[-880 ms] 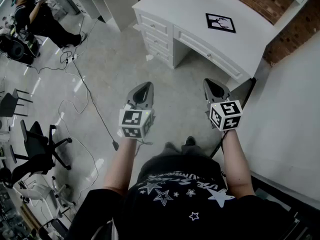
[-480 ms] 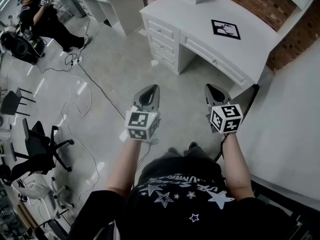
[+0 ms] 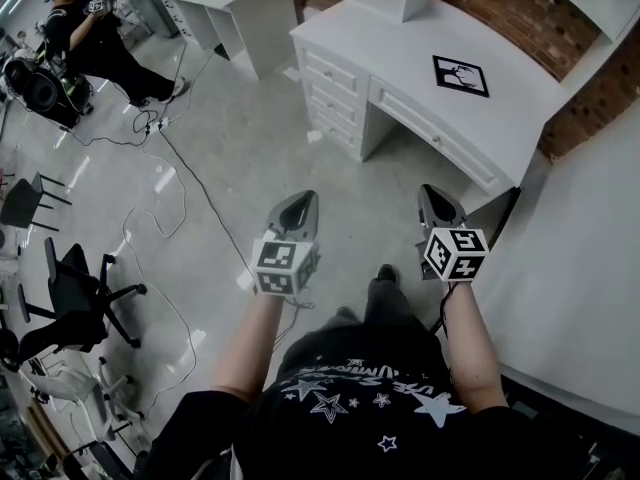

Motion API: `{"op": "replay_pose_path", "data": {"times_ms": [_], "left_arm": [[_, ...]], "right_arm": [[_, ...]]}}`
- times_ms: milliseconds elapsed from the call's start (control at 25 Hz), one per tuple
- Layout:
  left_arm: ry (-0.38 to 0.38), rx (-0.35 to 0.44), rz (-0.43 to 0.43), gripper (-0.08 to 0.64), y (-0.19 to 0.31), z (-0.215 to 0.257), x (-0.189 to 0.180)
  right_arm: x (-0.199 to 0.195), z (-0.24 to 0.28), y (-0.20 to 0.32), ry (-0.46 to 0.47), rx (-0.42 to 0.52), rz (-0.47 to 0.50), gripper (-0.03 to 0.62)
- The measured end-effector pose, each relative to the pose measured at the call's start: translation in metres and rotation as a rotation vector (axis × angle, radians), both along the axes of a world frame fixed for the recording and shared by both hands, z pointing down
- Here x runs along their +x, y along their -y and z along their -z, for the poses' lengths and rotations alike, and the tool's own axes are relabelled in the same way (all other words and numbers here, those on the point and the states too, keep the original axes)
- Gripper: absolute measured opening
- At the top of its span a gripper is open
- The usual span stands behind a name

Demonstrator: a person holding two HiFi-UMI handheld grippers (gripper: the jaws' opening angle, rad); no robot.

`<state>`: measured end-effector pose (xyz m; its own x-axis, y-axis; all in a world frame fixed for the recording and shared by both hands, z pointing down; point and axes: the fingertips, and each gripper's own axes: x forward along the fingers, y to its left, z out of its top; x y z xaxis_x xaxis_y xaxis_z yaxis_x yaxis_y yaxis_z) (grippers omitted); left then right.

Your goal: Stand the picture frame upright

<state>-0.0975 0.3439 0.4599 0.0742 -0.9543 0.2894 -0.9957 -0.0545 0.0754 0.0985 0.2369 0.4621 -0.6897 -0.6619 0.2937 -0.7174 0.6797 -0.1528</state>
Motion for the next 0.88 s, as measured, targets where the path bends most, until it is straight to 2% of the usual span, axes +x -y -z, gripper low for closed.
{"op": "replay_pose_path", "data": {"times_ms": [240,520,880], "left_arm": [[-0.005,-0.024,0.032,0.018,0.019,-0.008,-0.016],[-0.022,-0.049,0.075,0.018,0.059,-0.017,-0.037],[-0.048,-0.055,0.134,0.018,0.145,-0.017,-0.054]], "right_arm": [[-0.011,-0.012,0.032,0.01,-0.033,-0.004,0.015],[-0.036,-0.021,0.093,0.036,-0.067,0.015,0.015],[-0.054,-0.033,0.194,0.044,-0.114,0.035,0.015]]}}
